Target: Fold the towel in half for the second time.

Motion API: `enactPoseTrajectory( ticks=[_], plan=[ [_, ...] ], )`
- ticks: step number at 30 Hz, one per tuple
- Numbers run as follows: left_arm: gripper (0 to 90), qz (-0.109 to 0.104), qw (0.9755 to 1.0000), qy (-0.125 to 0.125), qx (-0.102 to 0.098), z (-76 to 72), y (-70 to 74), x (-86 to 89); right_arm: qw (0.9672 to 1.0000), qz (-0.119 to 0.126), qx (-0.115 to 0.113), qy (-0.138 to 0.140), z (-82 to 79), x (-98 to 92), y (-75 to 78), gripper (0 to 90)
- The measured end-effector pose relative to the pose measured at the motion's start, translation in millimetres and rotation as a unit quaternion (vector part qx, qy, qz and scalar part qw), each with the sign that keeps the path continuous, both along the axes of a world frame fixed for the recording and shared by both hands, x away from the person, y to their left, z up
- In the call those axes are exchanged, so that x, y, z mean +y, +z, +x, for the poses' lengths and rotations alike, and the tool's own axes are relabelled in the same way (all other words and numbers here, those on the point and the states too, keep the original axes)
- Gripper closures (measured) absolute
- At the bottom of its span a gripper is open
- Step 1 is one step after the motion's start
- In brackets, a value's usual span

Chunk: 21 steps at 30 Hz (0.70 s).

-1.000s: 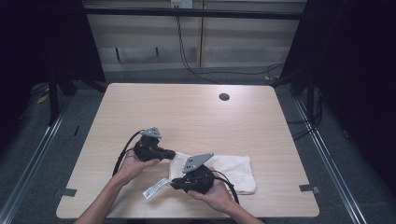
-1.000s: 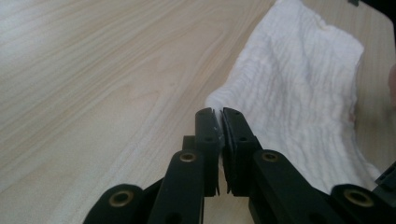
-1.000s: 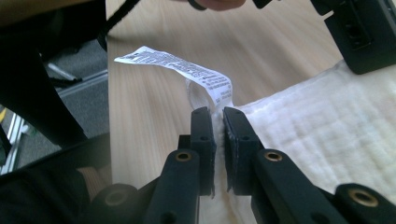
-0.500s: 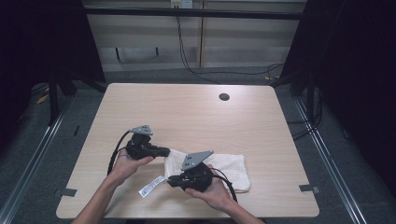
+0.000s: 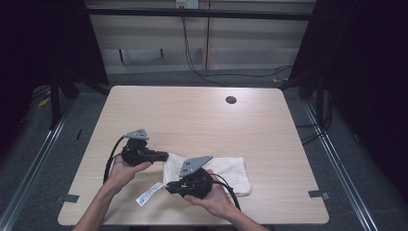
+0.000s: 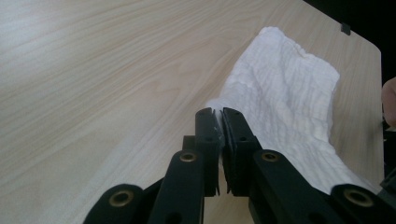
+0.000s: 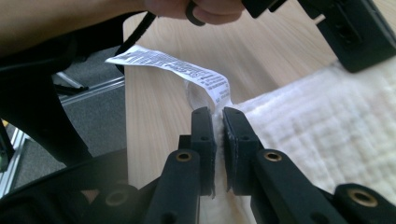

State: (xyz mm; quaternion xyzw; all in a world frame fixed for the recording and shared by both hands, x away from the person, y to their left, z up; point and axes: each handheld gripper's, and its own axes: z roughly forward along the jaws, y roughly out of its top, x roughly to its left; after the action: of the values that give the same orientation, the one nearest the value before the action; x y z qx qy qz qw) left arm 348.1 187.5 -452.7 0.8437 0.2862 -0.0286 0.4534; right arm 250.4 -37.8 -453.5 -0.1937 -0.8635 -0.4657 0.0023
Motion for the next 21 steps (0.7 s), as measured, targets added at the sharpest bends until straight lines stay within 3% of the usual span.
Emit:
enactPoseTrajectory(
  ticks=[9, 14, 16, 21],
  plan=[
    [85.8, -0.001, 0.9997, 0.022, 0.004, -1.9, 4.4, 22.7, 0.9999, 0.017, -0.004, 0.000, 1.7, 13.5, 6.2, 83.5],
    [85.8, -0.007, 0.9993, 0.036, -0.009, -2.0, 14.2, 34.1, 0.9995, 0.032, -0.005, 0.000, 5.1, 19.0, 10.5, 83.5],
    [85.9, 0.001, 0.9988, 0.045, -0.021, -3.6, 22.1, 36.0, 0.9992, 0.039, -0.007, 0.002, 8.7, 25.9, 16.0, 83.6],
    [85.9, -0.001, 0.9984, 0.053, -0.021, -3.3, 25.9, 38.9, 0.9988, 0.042, -0.024, 0.009, 10.0, 36.0, 27.6, 83.6]
  ],
)
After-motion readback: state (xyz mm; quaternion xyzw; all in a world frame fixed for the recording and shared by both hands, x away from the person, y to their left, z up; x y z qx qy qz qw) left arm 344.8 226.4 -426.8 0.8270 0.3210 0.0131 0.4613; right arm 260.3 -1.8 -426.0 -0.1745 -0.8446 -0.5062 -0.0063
